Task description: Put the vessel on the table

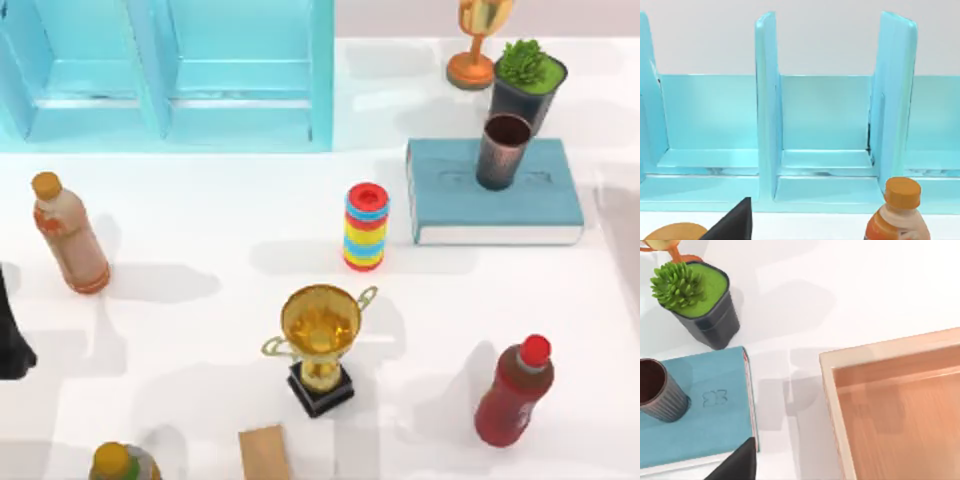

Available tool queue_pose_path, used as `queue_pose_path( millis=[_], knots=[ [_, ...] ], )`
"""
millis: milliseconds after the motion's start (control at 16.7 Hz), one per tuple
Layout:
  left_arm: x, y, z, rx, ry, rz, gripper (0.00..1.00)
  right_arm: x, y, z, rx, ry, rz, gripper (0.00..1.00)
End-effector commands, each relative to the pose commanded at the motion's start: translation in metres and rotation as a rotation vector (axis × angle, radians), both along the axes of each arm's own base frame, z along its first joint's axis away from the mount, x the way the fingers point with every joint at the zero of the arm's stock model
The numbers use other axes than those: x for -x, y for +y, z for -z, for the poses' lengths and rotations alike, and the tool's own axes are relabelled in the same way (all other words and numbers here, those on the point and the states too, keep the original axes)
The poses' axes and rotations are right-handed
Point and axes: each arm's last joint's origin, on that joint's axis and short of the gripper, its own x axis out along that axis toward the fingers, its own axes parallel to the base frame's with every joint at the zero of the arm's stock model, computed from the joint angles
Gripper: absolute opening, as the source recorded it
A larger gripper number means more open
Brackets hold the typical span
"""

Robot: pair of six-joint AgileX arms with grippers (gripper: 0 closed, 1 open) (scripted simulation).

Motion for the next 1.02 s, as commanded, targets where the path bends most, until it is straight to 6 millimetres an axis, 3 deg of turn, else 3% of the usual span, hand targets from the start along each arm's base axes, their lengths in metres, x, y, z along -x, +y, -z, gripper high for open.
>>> queue_pose_path(
  millis=[240,540,780,1020],
  knots=[
    [0.000,0.000,0.000,0.000,0.000,0.000,1.00,-0.082,0.011,-0.005,-0.026,0.263,-0.007,1.00],
    [0.000,0.000,0.000,0.000,0.000,0.000,1.00,-0.159,0.050,0.026,-0.029,0.515,-0.055,1.00],
    [0.000,0.000,0.000,0.000,0.000,0.000,1.00,-0.195,0.093,0.052,-0.017,0.610,-0.115,1.00],
    [0.000,0.000,0.000,0.000,0.000,0.000,1.00,-0.207,0.126,0.067,-0.004,0.647,-0.167,1.00]
  ],
)
